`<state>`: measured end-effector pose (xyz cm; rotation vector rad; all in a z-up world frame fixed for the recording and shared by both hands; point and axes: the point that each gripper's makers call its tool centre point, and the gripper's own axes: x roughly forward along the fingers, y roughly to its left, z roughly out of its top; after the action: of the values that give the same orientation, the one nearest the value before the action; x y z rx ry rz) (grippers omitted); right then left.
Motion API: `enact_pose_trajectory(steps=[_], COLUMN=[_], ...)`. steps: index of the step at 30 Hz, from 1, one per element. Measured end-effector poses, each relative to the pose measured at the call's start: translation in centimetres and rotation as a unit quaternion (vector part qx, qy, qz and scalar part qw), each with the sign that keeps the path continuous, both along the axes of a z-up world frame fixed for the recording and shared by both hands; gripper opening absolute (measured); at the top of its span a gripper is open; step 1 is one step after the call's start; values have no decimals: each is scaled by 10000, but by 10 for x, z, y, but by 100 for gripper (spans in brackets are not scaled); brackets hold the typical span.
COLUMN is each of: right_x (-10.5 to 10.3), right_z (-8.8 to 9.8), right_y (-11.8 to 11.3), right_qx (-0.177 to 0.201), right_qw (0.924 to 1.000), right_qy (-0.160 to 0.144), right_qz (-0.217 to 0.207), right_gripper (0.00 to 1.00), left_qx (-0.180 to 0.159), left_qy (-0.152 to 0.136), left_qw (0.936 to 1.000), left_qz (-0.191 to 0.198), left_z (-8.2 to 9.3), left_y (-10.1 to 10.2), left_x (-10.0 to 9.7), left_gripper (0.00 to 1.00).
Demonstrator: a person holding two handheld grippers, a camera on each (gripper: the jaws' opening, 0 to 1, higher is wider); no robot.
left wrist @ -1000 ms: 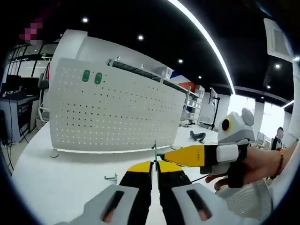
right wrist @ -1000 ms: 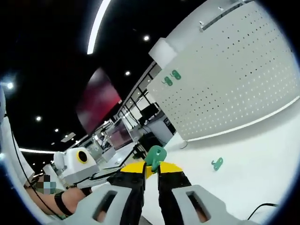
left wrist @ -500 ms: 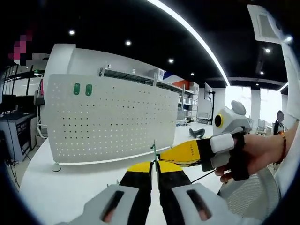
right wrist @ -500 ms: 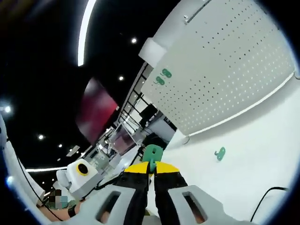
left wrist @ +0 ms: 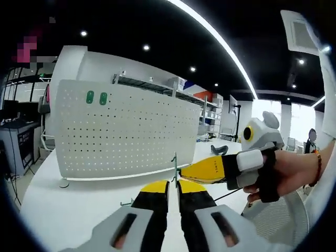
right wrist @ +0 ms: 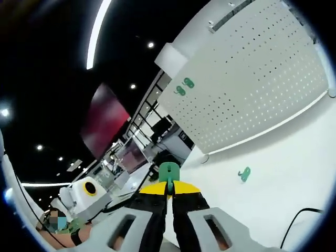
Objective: Insert the hook assembly into the mounting plate slot until the hook locks in place.
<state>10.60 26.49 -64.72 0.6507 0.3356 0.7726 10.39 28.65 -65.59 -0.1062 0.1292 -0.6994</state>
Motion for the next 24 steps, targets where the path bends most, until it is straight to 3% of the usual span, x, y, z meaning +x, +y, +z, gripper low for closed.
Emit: enact_pose_trajectory(steps=[4,8,16,20,24], right_x=[2,8,20,29,37], right_z=[2,6,12,15,16], right_y=[1,0,0,0,1], right_qx=[-295,-256,-530,-893,-1016], right_qw=[9994,9993,9977,9940,9925], right_qy=[-197,-234,-386,-579,-633], right_qz=[-45,-148,-198,-247,-266], right_gripper=[1,1,1,1,1], left_qx=[-44,-15,29,104,170], left_qy=[-19,-63,-91,-141,-191], left_qw=[10000,10000,10000,9998,9997], left_qz=[-44,-30,20,19,6], left_z=[2,4,4,2,2], left_y=[4,10,29,38,47], left_x=[0,3,6,5,4], left_gripper=[10,13,15,18,20])
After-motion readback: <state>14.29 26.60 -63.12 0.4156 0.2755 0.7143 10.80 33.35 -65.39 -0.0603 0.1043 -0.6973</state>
